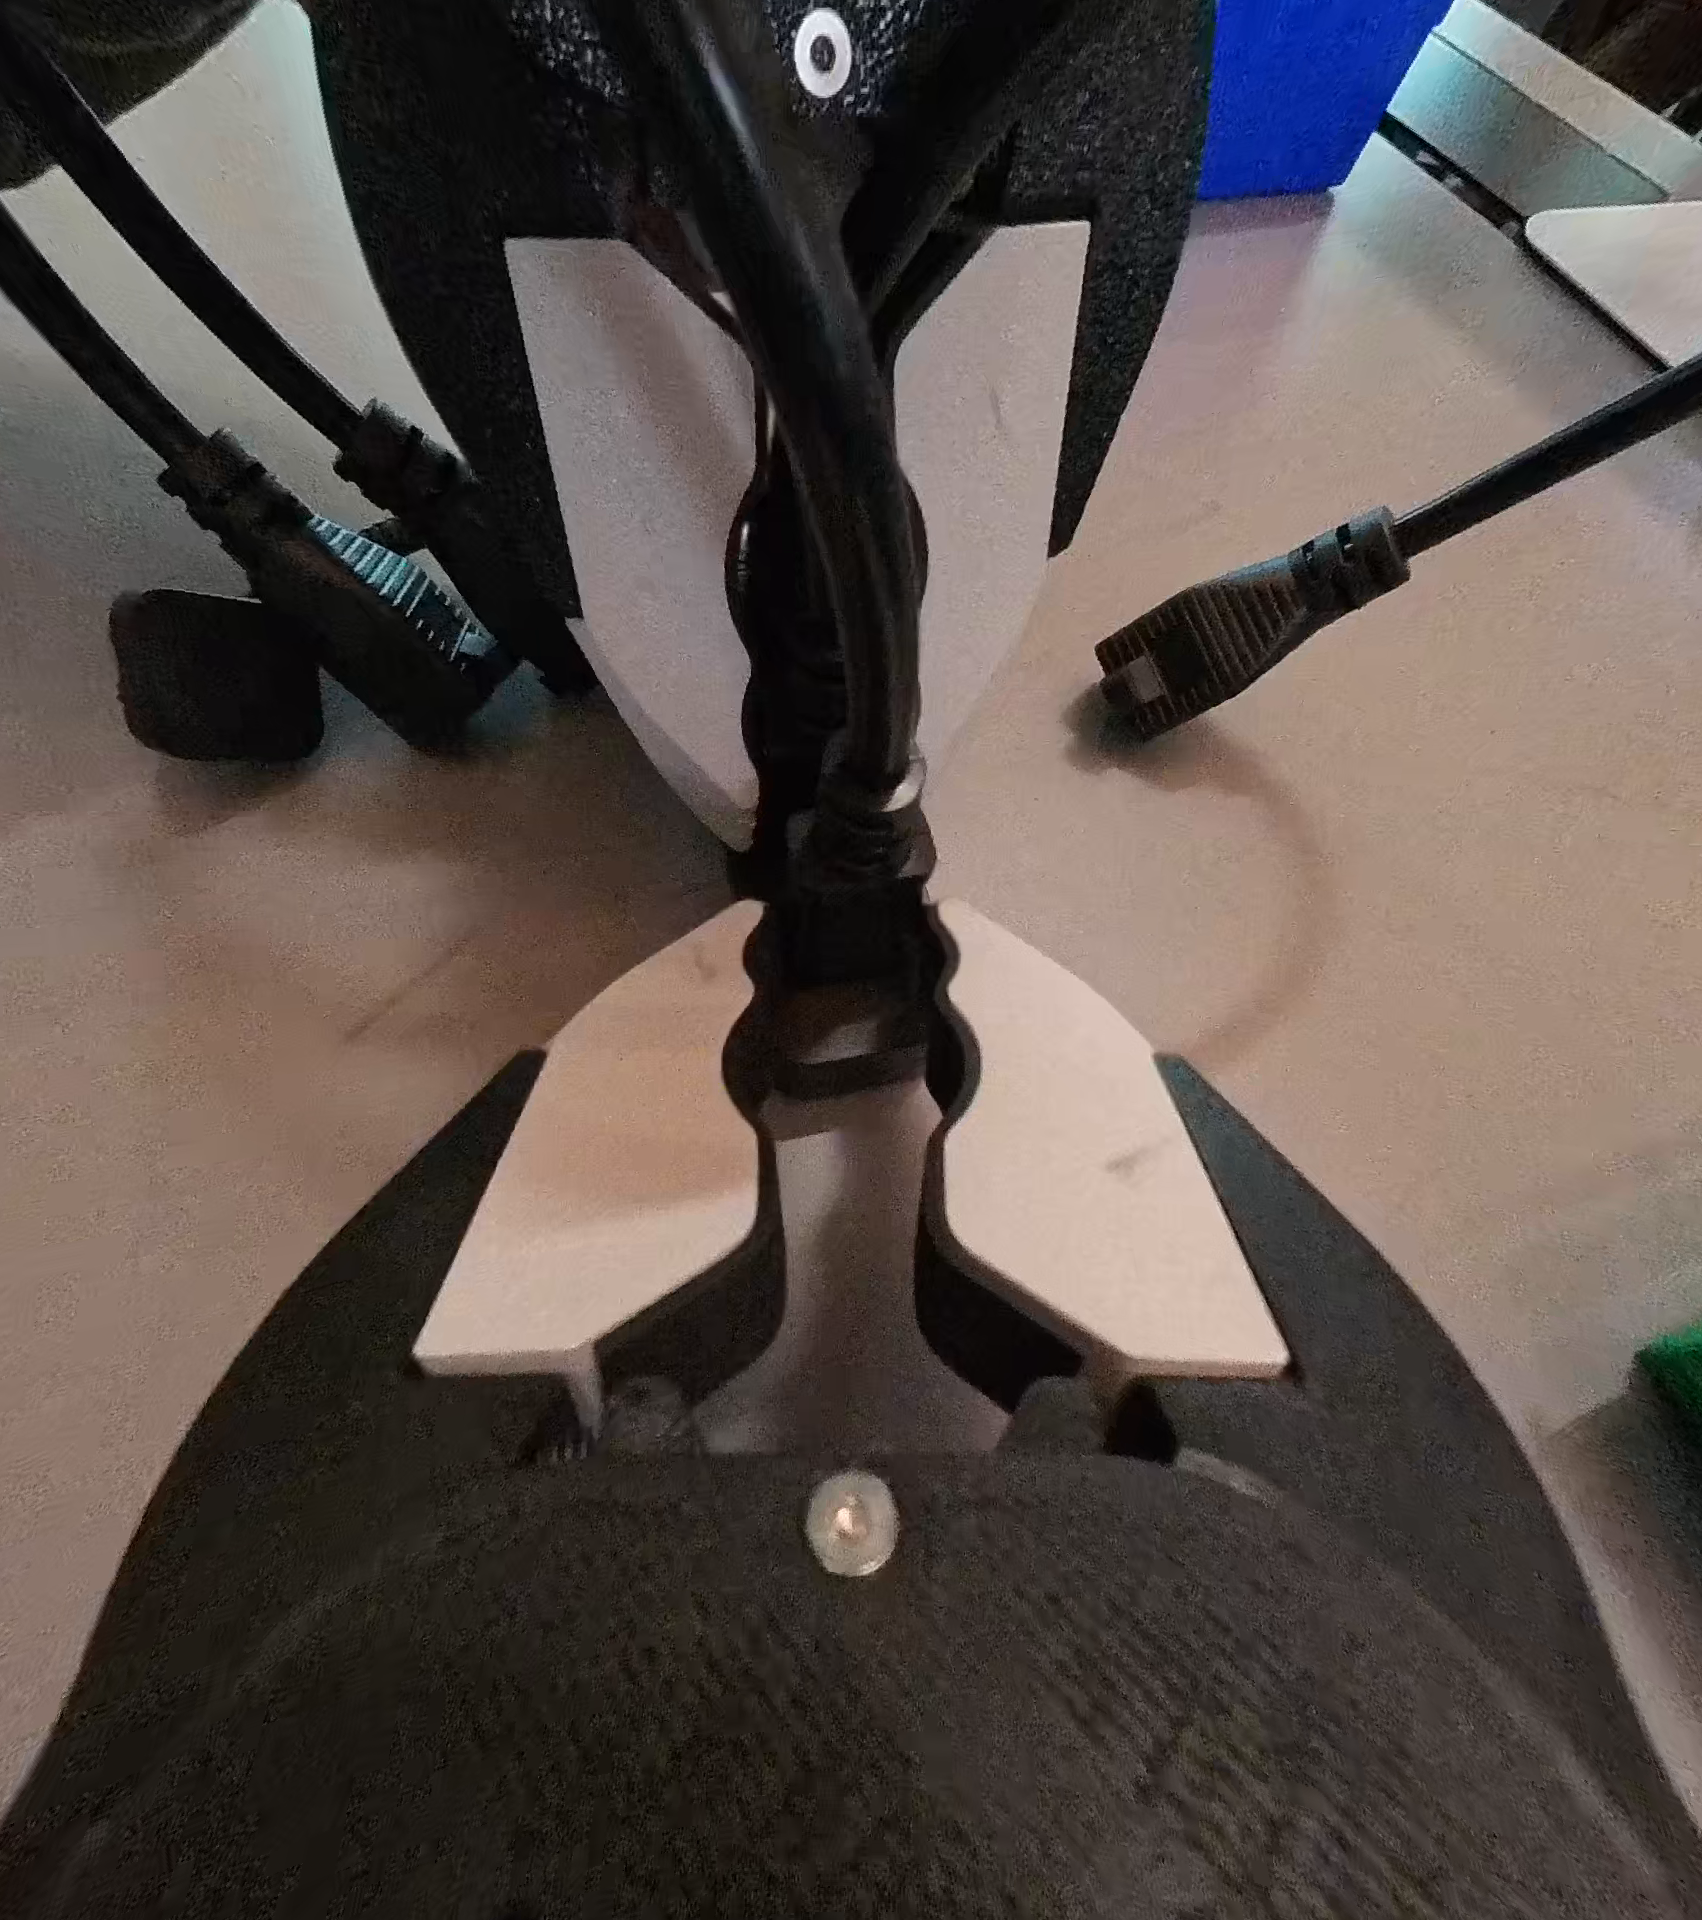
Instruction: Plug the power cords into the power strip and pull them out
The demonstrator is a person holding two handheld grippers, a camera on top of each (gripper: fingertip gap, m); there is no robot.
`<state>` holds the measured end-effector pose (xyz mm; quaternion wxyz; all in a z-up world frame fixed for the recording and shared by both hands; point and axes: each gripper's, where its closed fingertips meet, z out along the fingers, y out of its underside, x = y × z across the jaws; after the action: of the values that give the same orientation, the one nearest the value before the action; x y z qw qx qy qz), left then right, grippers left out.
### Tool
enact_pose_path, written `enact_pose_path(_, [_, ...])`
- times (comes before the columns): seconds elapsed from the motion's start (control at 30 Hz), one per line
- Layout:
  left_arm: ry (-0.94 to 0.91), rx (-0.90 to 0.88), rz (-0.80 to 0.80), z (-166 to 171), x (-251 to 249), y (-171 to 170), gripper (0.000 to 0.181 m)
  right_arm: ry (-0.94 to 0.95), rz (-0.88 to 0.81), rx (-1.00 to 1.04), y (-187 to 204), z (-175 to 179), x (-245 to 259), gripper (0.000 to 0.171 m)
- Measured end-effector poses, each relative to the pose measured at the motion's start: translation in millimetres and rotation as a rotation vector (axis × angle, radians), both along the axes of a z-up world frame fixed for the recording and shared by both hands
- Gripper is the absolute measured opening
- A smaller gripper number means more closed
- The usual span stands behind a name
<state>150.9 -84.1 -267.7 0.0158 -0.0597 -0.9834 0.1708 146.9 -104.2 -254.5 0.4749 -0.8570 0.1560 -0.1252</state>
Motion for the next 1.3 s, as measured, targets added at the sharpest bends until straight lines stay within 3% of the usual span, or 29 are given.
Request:
enact_pose_path(0.33, [-0.008, 0.052, -0.054, 0, 0, 2, 0.026, -0.042, 0.015, -0.116, 2, -2, -1, 0.025])
enact_pose_path(0.5, [-0.019, 0.076, -0.051, 0, 2, 0, 0.025, 0.220, -0.104, 0.090, 0, -1, 4, 0.024])
enact_pose_path(0.7, [-0.014, 0.064, -0.053, 0, 0, 2, 0.026, 0.063, -0.034, -0.017, 4, 2, -1, 0.023])
enact_pose_path(1.3, [-0.019, 0.048, -0.074, 1, 1, 5, 0.026, 0.122, -0.051, 0.110, 8, 9, 1, 0.021])
